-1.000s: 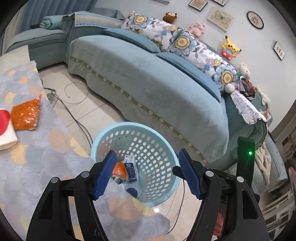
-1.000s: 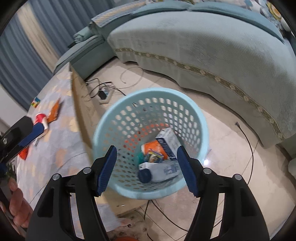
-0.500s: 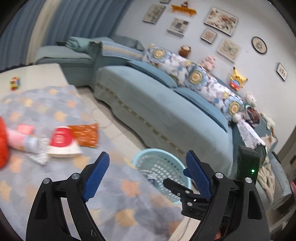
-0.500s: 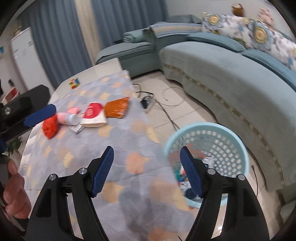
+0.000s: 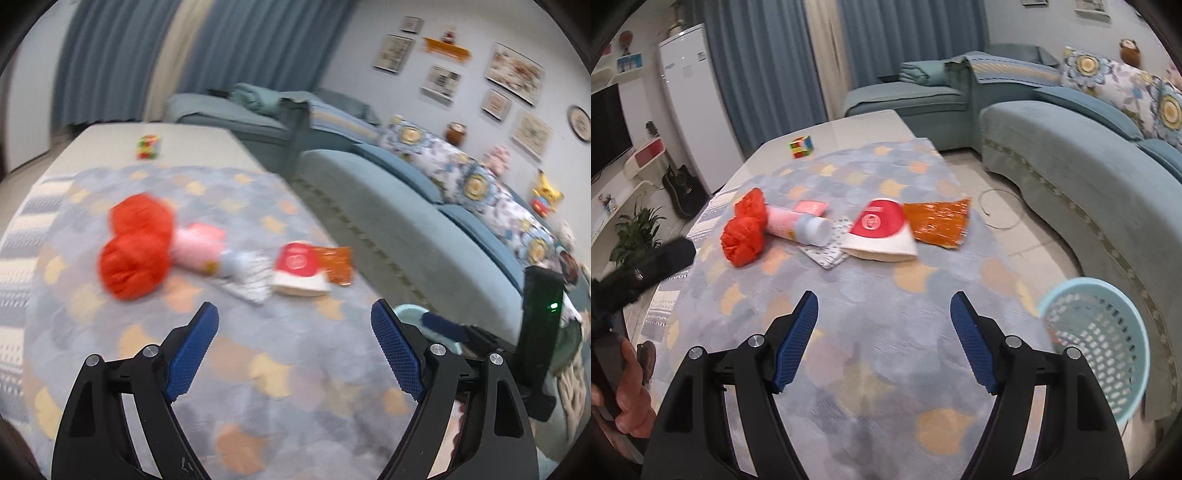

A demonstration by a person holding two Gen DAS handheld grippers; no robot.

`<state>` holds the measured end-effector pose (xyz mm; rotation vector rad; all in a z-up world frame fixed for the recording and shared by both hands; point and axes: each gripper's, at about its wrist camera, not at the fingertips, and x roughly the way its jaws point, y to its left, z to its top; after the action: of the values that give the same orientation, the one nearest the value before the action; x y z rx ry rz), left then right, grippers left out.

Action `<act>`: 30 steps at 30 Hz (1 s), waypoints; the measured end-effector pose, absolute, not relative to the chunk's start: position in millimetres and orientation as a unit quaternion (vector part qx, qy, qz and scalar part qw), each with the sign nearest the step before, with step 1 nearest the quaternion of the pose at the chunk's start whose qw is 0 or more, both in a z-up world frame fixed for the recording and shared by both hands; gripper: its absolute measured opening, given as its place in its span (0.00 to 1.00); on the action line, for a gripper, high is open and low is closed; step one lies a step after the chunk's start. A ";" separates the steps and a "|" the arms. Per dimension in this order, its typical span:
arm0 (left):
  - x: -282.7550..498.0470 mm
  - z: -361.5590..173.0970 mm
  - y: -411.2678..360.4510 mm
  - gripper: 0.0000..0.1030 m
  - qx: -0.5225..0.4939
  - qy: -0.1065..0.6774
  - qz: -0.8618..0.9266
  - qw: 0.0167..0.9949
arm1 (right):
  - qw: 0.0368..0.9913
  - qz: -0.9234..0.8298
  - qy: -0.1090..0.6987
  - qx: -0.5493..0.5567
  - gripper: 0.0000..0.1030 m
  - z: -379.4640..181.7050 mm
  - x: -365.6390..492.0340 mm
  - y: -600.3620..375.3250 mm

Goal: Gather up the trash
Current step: 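Move both open tools from the basket back toward the table, then grasp the red plastic bag with the left tool while the right tool grasps the pink tube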

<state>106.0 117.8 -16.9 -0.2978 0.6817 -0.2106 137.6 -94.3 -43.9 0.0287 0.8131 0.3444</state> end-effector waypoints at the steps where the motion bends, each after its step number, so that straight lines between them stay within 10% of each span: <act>1: 105.1 -22.5 125.8 0.80 -0.148 0.336 -0.094 0.925 | 0.906 0.167 0.390 0.011 0.68 -45.6 138.4 -89.7; 17: 154.4 -51.9 250.5 0.88 -0.249 0.319 0.010 0.914 | 0.906 0.191 0.377 -0.034 0.68 -96.4 169.5 -44.6; 26: 225.6 -100.2 227.7 0.88 -0.144 0.385 0.050 0.910 | 0.913 0.177 0.366 -0.037 0.68 -84.3 201.9 -64.8; 30: 230.8 -113.7 234.7 0.58 -0.153 0.398 0.054 0.903 | 0.906 0.181 0.383 -0.022 0.68 -84.1 228.0 -66.0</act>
<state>230.8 234.7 -113.7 -0.3158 0.8221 0.1110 228.0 -66.0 -84.1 -0.0449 0.7909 0.3735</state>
